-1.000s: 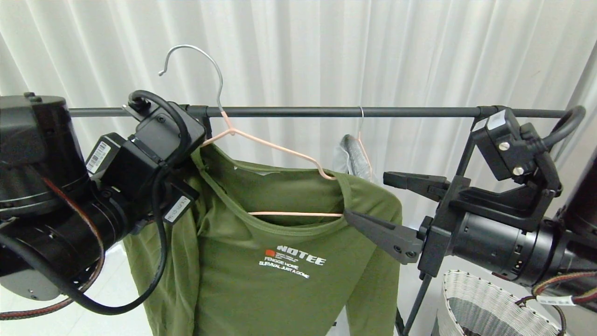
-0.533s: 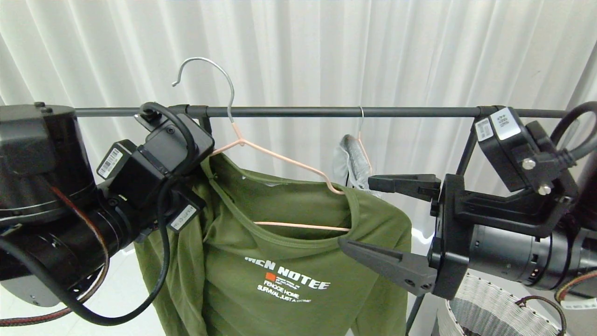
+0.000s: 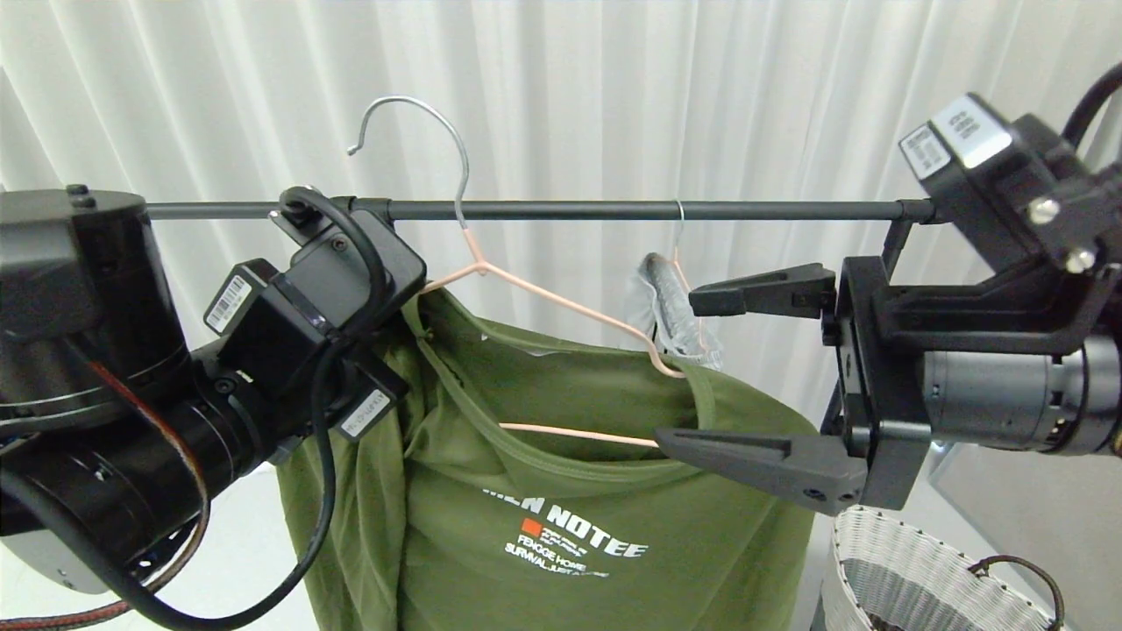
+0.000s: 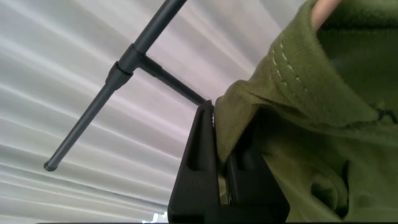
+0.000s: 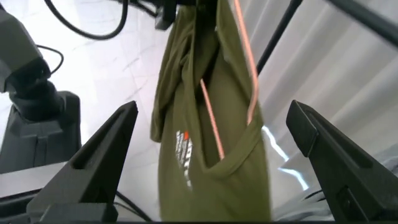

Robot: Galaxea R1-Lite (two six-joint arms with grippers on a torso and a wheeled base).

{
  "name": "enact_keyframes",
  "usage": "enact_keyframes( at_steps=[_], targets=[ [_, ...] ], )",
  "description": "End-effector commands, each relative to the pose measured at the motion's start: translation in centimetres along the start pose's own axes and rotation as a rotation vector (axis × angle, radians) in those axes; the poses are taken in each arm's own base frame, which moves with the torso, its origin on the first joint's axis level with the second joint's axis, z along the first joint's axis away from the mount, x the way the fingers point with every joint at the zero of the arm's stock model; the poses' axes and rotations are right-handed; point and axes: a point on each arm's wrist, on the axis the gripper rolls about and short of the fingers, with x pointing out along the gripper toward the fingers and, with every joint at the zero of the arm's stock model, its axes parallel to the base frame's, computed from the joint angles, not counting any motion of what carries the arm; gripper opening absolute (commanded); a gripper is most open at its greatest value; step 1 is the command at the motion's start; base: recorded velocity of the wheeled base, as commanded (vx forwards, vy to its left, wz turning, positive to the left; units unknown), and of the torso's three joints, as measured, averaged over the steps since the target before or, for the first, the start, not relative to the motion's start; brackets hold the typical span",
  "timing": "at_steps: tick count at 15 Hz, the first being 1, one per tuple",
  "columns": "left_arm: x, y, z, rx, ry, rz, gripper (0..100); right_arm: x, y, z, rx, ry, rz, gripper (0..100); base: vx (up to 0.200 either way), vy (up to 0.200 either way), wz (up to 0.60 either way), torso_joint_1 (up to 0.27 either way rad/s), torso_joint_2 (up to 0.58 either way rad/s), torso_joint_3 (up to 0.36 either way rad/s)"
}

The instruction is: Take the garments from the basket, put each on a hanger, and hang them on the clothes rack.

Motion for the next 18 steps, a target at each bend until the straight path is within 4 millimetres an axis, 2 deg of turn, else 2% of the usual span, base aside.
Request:
enact_keyframes(
  at_steps=[1,8,11,18],
  targets=[
    [0.2,-0.4,0.6,0.003,-0.015,-0.014,0,0.2,-0.5,1.1,0.0,-0.005,0.032,100,0.0,0.0,0.0,0.0,0.0,0.0],
    [1.0,-1.2,1.3,0.019,-0.023,-0.041,0,2.3,-1.2,1.1,-0.035,0.091,0.105,100,0.0,0.0,0.0,0.0,0.0,0.0],
    [1.1,-1.5,2.5,0.016,-0.054,-0.048,0,3.4,-1.8,1.3,-0.031,0.098,0.109,100,0.0,0.0,0.0,0.0,0.0,0.0],
    [1.8,-1.7,3.2,0.018,-0.06,-0.049,0,4.7,-2.5,1.6,-0.022,0.092,0.144,100,0.0,0.0,0.0,0.0,0.0,0.0]
  ],
)
